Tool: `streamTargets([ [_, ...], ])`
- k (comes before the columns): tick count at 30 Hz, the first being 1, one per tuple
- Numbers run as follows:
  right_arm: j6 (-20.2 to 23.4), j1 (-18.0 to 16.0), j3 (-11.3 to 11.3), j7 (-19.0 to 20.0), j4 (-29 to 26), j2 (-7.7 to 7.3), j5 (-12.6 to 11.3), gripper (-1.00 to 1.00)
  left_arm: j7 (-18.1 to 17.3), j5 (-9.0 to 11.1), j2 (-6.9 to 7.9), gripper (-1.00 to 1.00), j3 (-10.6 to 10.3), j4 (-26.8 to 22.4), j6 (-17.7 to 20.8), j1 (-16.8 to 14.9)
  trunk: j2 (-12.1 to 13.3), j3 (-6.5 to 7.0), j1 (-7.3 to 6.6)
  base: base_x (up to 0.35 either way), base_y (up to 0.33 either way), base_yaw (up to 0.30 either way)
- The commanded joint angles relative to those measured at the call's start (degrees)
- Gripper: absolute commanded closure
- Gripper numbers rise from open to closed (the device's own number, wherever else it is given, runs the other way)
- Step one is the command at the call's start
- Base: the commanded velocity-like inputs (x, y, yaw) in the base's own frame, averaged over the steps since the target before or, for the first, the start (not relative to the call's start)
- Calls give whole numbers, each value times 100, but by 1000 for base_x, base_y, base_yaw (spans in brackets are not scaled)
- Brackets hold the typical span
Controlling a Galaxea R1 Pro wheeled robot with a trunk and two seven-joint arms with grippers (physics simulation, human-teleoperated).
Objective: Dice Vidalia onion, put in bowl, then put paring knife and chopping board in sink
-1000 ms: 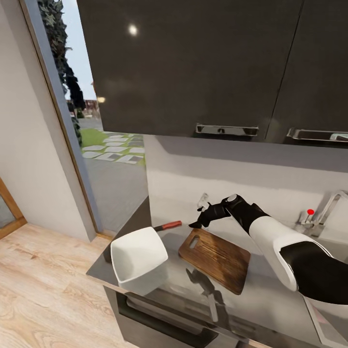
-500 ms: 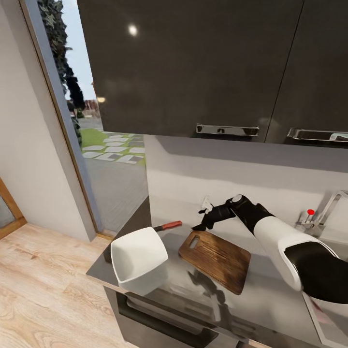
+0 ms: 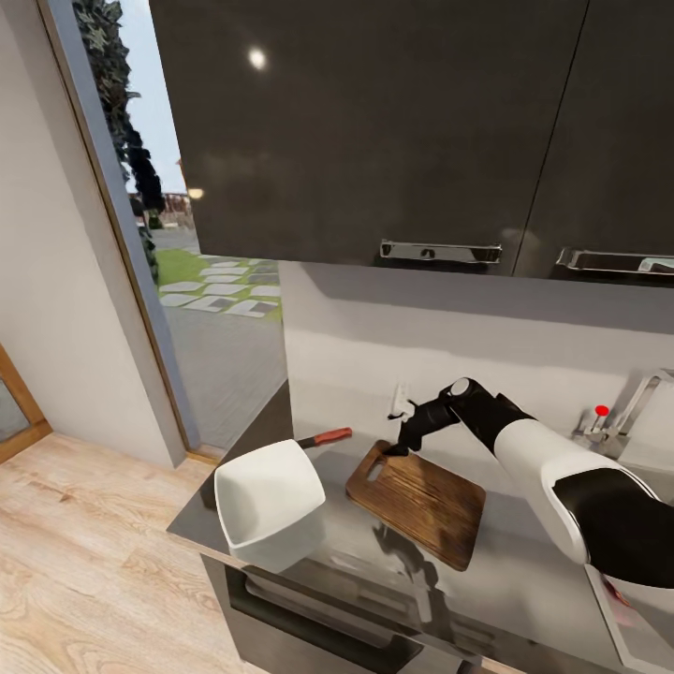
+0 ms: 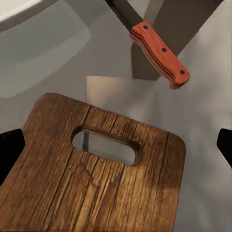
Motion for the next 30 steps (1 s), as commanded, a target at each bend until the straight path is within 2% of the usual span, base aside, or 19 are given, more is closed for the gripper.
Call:
streamTargets([
  [1, -44, -2, -31, 48, -9, 2, 76, -100, 0, -1, 0, -100, 1, -8, -7, 1, -12, -12, 4, 0, 0, 0],
  [30, -511, 7, -22, 150, -2, 23, 162, -100, -3, -1, 0, -100, 0, 1, -6, -1, -12, -14, 4, 0, 0, 0],
])
